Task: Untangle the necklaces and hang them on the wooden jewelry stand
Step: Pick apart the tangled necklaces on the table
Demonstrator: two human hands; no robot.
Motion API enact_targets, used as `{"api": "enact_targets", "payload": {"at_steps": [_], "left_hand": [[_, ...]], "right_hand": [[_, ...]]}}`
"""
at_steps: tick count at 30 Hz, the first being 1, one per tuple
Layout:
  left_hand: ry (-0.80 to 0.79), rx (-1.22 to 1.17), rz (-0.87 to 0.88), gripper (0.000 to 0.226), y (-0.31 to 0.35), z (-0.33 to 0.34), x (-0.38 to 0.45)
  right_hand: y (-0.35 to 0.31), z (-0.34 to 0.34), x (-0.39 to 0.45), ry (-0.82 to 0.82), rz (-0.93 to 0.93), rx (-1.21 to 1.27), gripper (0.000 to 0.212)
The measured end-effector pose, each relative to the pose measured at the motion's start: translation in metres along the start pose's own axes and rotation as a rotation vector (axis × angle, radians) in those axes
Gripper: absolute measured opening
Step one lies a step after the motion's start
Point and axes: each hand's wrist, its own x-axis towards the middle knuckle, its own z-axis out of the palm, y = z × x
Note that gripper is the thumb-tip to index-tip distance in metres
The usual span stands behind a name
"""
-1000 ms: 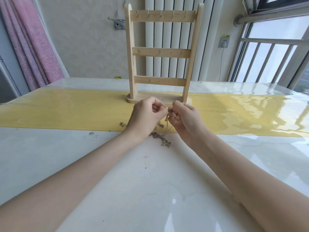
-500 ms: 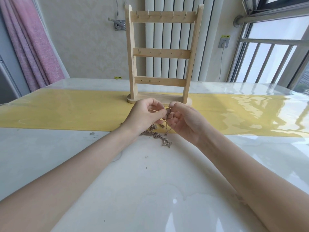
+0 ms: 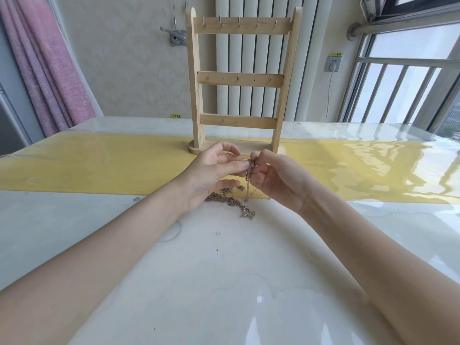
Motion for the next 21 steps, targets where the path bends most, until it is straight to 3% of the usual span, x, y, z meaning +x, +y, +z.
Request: {"api": "enact_targets", "payload": {"at_steps": [8, 15, 17, 21], "left_hand": [[0.03, 0.131, 0.047, 0.02, -0.001, -0.003, 0.002], [0.093, 0.119, 0.04, 0.021, 0.0, -0.005, 0.003], [0.144, 0.239, 0.08, 0.025, -0.003, -0.004, 0.004], [0.207, 0.775, 0.367, 0.033, -0.01, 0.0, 0.002]], "right_hand": [[0.0, -0.009, 0.004, -0.056, -0.027, -0.141, 0.002], [-0.002, -0.007, 0.002, -0.056, 0.051, -0.064, 0.021], [0.0, -0.006, 0.002, -0.073, 0.051, -0.159, 0.021], [0.005, -0.005, 0.0, -0.012, -0.039, -0.548, 0.014]]}}
